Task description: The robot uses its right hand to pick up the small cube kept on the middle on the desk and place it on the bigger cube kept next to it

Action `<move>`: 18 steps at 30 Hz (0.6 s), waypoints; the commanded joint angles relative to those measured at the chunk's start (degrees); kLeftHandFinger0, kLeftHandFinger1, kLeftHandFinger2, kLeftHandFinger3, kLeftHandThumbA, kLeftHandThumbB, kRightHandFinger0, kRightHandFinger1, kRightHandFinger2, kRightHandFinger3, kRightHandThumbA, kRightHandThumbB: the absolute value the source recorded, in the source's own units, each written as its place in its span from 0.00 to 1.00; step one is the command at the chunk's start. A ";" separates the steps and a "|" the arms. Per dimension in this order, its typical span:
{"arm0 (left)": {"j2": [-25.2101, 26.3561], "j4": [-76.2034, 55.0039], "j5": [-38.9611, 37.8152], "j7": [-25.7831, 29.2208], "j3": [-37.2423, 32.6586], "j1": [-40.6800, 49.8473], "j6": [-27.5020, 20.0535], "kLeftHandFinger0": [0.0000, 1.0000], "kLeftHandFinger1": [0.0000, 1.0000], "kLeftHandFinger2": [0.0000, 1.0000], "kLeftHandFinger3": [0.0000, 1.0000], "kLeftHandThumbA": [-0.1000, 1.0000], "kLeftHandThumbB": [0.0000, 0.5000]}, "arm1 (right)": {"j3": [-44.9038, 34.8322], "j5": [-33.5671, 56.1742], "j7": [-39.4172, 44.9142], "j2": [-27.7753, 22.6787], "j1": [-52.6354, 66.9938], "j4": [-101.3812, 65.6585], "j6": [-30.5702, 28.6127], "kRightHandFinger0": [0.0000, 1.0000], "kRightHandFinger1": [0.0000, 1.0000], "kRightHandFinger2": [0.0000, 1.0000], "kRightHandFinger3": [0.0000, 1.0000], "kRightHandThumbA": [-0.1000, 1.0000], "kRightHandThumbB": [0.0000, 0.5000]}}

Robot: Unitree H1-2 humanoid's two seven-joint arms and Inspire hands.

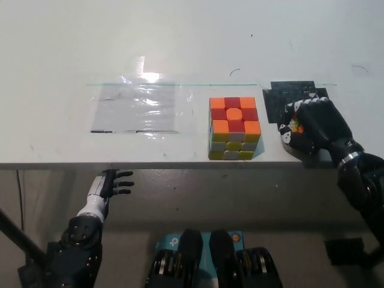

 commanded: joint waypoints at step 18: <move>1.06 -0.57 0.27 0.03 -0.10 -3.28 -2.82 0.67 0.65 0.74 0.74 1.00 0.31 | -1.80 -0.89 -8.34 0.05 -2.40 -0.23 -6.24 0.03 0.25 0.55 0.25 0.00 0.52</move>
